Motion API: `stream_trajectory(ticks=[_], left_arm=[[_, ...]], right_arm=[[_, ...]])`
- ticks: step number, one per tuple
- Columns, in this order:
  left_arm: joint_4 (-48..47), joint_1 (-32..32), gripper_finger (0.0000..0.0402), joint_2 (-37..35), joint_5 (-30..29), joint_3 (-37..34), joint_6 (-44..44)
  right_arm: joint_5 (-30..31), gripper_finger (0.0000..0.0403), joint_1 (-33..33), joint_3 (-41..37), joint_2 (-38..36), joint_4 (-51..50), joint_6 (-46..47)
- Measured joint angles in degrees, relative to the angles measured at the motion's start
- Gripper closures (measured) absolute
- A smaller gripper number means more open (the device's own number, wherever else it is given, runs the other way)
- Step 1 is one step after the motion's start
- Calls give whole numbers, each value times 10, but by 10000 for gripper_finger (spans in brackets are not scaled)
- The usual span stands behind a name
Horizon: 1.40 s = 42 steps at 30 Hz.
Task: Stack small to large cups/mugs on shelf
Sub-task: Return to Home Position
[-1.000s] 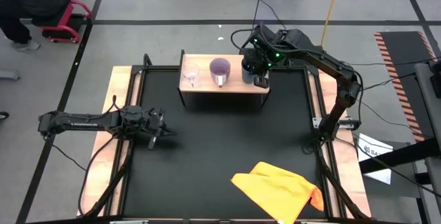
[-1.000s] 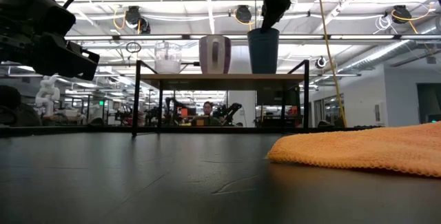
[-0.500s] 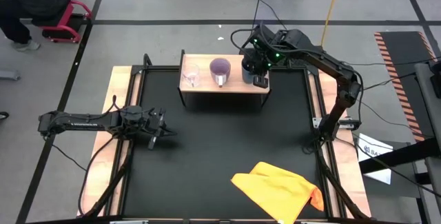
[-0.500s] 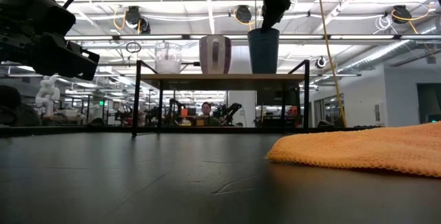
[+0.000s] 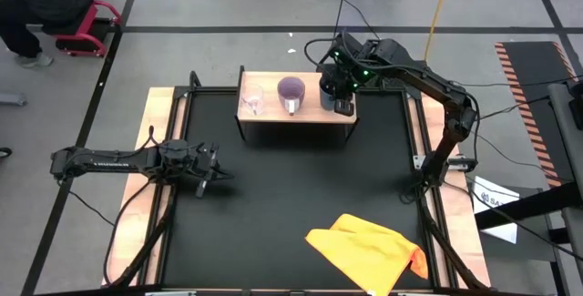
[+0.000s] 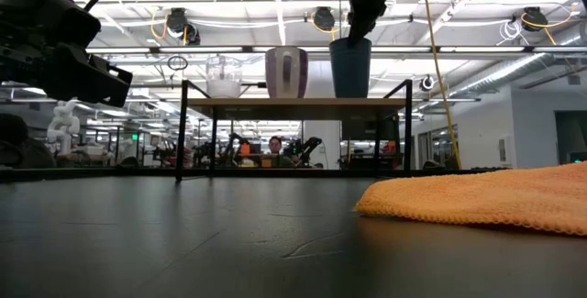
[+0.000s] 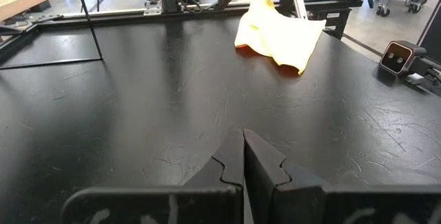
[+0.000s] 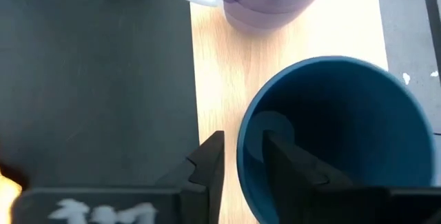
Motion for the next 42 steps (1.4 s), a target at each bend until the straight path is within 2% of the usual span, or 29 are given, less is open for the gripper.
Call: stream_trajectory(ticks=[5, 13, 18, 22, 27, 33, 39, 42], left_arm=[[0, 0, 398, 0, 0, 0, -1], [0, 0, 398, 0, 0, 0, -3], [0, 0, 398, 0, 0, 0, 0], [0, 0, 398, 0, 0, 0, 1], [0, 0, 398, 0, 0, 0, 2], [0, 0, 398, 0, -1, 0, 2], [0, 0, 398, 0, -1, 0, 2], [0, 0, 398, 0, -1, 0, 3]], right_arm=[[2, 280, -3, 0, -10, 12, -12], [3, 256, -16, 1, -71, 24, -3], [2, 262, -19, 1, -120, -1, -10], [-1, 301, -19, -12, -163, -18, -54], [-7, 391, -19, -106, -238, 2, -79], [-56, 397, -18, -297, -349, 134, -60], [-146, 402, -19, -495, -451, 281, -25], [-153, 402, -18, -570, -491, 342, 14]])
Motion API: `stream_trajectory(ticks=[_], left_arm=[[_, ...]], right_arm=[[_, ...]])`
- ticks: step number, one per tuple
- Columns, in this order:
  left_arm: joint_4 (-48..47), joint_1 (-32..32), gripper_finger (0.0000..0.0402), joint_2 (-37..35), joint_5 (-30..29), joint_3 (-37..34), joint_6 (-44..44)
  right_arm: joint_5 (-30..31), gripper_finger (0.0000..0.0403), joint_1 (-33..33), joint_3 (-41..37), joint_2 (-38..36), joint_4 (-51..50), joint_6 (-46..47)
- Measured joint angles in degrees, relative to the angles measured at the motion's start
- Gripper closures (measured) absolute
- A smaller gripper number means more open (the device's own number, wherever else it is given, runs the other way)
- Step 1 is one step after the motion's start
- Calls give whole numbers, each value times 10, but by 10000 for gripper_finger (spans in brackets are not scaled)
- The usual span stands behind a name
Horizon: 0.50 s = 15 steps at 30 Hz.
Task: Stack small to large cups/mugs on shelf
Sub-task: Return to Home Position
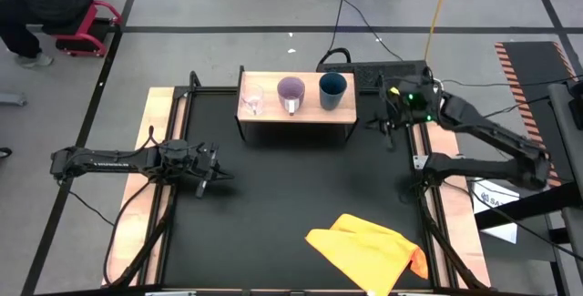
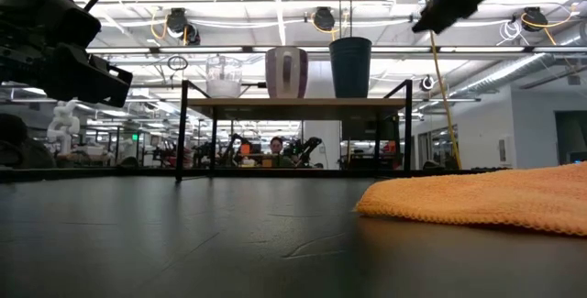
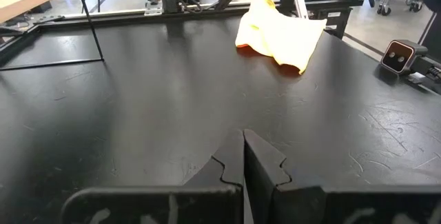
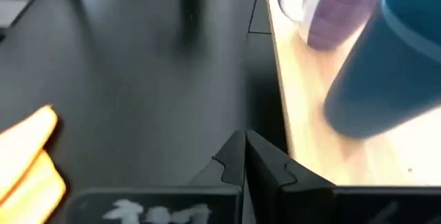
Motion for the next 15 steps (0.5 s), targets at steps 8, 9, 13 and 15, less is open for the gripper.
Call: stream_trajectory(ticks=[8, 9, 13, 15], left_arm=[[0, 0, 398, 0, 0, 0, 8], [0, 0, 398, 0, -1, 0, 10], [1, 0, 398, 0, -1, 0, 10], [1, 0, 398, 0, -1, 0, 13]], right_arm=[[-77, 403, 1, -139, -81, 201, 105], [-85, 403, 1, -155, -89, 236, 124], [-89, 403, 9, -228, -112, 354, 188], [-89, 403, 17, -270, -123, 414, 212]])
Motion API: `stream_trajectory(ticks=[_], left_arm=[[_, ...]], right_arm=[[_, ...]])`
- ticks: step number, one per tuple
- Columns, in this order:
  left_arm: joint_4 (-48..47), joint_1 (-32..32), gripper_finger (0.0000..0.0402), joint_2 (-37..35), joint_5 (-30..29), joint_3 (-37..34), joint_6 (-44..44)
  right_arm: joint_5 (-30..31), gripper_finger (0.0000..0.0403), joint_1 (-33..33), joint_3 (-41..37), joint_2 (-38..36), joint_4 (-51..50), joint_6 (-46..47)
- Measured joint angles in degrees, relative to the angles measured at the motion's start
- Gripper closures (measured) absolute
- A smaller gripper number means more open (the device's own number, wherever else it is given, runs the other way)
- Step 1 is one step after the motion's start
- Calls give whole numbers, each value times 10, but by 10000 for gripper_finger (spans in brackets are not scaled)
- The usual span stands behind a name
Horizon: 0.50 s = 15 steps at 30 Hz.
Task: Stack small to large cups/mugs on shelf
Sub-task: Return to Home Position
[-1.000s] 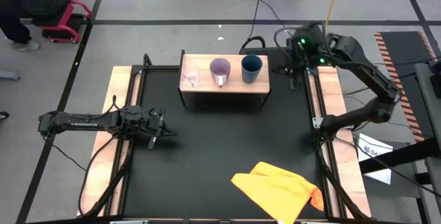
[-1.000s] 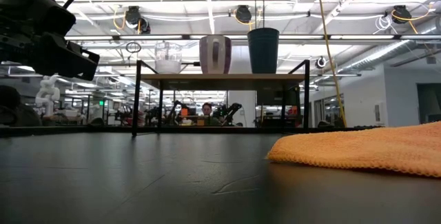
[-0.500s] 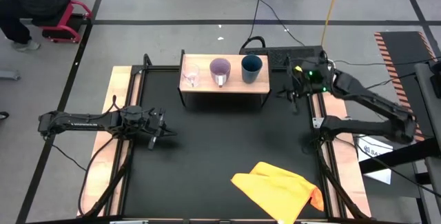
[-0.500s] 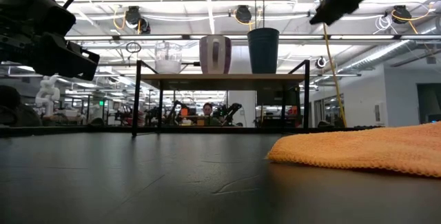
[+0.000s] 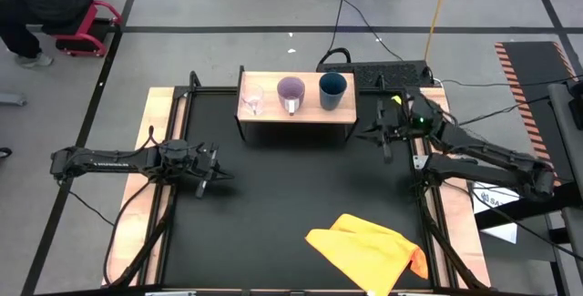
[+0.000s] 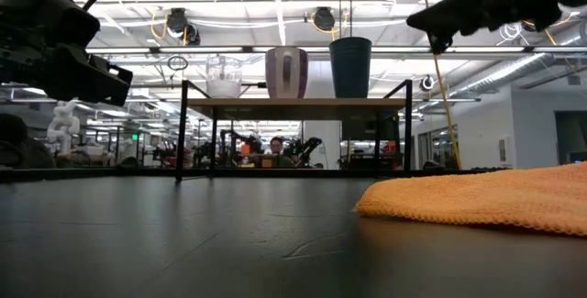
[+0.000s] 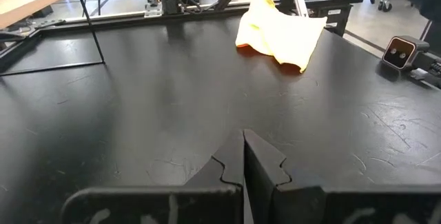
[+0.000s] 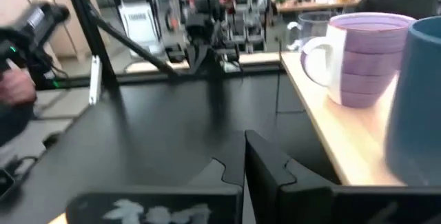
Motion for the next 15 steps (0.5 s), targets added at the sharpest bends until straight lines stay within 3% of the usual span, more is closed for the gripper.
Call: stream_trajectory(ticks=[8, 12, 15], left_arm=[[16, 0, 398, 0, 2, -1, 10], [24, 0, 398, 0, 33, -1, -3], [30, 0, 398, 0, 23, -1, -16]], right_arm=[[3, 403, 7, -125, -46, 134, 38], [19, 403, 7, -160, -76, 147, 35], [33, 403, 7, -183, -92, 165, 43]])
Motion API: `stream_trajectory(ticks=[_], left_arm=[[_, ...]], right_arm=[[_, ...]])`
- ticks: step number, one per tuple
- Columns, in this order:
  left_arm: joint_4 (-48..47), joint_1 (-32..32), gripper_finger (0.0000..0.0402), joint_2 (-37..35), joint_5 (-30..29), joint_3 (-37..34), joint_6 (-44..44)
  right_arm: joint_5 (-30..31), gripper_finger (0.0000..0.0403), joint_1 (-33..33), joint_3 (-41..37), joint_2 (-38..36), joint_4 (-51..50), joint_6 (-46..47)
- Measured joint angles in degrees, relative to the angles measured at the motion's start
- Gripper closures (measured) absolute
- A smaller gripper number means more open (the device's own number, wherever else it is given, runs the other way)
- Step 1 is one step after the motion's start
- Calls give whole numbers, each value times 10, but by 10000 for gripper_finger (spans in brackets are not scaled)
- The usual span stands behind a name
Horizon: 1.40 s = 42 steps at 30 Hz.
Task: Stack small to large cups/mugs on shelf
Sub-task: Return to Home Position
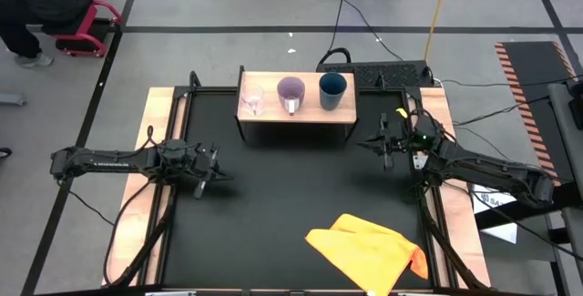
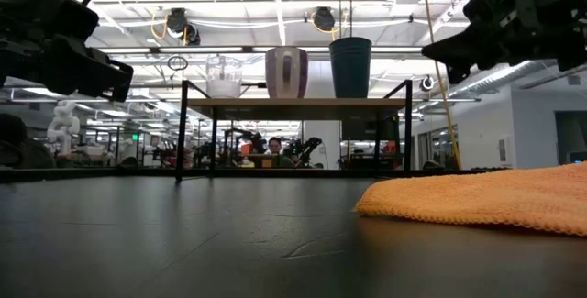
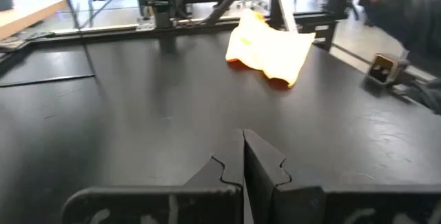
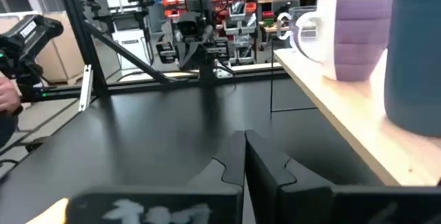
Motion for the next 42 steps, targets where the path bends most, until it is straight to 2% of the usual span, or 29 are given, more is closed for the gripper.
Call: stream_trajectory(ticks=[8, 13, 19, 33, 37, 42], left_arm=[[1, 0, 398, 0, -13, 0, -10], [1, 0, 398, 0, -13, 0, -56], [2, 0, 398, 0, -13, 0, -46], [32, 0, 398, 0, -38, 0, -62], [62, -2, 398, 0, -38, 0, -44], [87, -32, 398, 0, -38, 1, -32]], right_arm=[[13, 403, 2, -38, -22, 12, -4], [16, 403, 2, -68, -23, 35, -11], [32, 403, 2, -104, -24, 55, -14], [27, 403, 3, -108, -23, 51, -31], [25, 403, 28, -108, -23, 68, -39], [25, 403, 98, -109, -23, 109, -30]])
